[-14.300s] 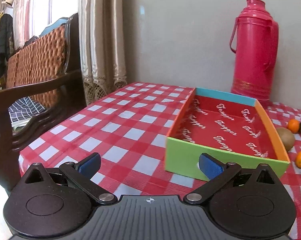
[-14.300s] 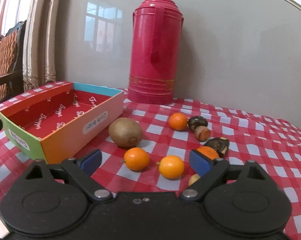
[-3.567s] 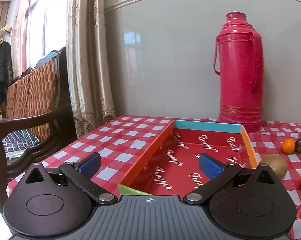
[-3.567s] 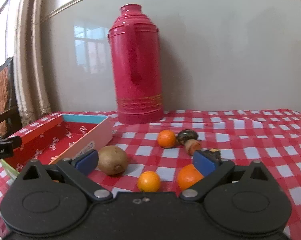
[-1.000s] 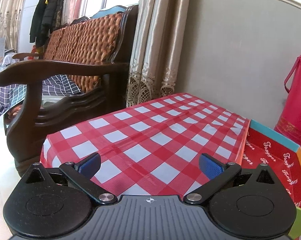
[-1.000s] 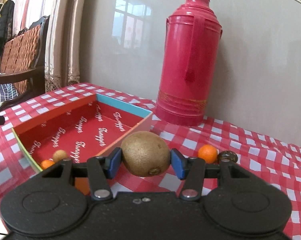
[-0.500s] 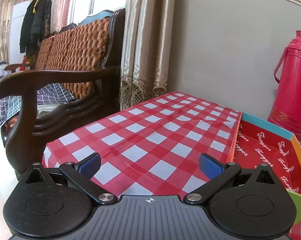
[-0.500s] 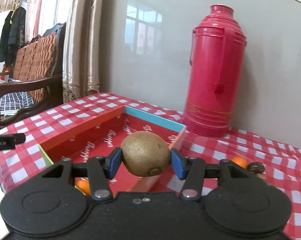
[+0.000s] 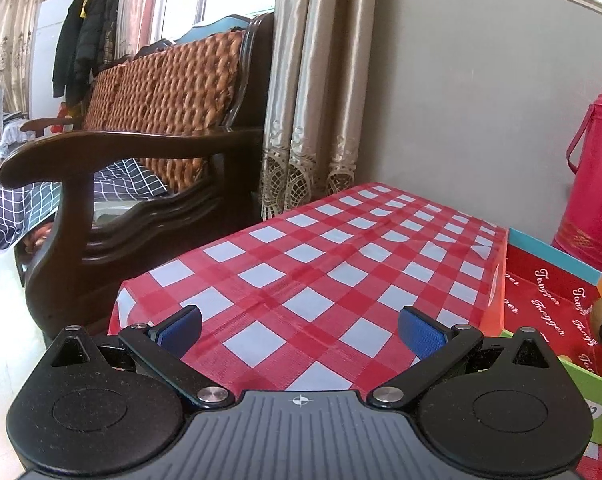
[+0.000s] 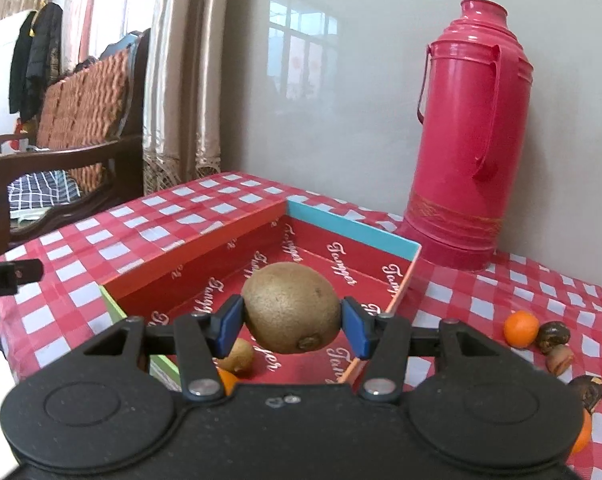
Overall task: Organize fruits
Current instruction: 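Carry the kiwi into the box and open the right tool, then lift the right tool out of the box and back away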
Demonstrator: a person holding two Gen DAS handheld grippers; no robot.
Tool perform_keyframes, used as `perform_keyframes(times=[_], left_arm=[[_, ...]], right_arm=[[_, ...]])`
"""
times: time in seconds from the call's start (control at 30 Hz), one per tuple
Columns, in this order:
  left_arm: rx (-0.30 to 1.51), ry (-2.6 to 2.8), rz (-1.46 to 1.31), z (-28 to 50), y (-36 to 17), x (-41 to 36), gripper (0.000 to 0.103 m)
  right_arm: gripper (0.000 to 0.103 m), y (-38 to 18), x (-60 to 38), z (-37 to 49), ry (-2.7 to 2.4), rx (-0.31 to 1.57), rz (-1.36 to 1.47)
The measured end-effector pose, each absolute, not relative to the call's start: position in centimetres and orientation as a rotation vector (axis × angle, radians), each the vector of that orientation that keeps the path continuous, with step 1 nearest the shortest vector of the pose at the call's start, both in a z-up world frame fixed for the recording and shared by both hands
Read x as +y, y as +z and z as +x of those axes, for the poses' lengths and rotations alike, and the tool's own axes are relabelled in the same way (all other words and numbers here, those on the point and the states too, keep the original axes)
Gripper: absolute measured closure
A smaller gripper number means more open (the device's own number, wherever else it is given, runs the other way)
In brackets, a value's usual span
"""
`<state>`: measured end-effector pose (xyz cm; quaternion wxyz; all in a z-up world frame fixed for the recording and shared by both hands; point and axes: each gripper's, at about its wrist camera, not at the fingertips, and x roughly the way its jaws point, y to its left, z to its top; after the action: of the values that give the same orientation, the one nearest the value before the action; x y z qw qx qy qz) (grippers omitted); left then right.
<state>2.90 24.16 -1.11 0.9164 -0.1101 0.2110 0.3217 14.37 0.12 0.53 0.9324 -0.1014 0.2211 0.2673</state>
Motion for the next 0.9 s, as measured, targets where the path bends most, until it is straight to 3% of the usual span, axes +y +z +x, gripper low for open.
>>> perform_keyframes(times=[0.13,0.2,0.33,0.4,0.63,0.9], left_arm=[[0.432,0.658,-0.229,3.0,-1.1,24.0,0.000],[0.433,0.653,-0.226,3.1,-1.1,23.7,0.000],[0.426,0.637,-0.220,3.5,-0.9,22.9,0.000],[0.422,0.629,-0.219,3.7,-0.9,22.5,0.000],[0.404,0.590,-0.220,4.3,-0.6,20.6,0.000],[0.396,0.537,-0.215,5.3,-0.2,18.5,0.000]], right_arm=[[0.056,0.6,-0.7,14.2,0.528,0.434,-0.187],[0.046,1.1,-1.4,13.9,0.523,0.401,-0.170],[0.044,1.5,-2.8,13.8,0.492,0.364,-0.151],[0.029,1.6,-3.8,13.8,0.464,0.347,-0.135],[0.014,2.6,-9.0,14.2,0.311,0.281,-0.013],[0.010,2.5,-14.9,15.2,0.175,0.312,0.117]])
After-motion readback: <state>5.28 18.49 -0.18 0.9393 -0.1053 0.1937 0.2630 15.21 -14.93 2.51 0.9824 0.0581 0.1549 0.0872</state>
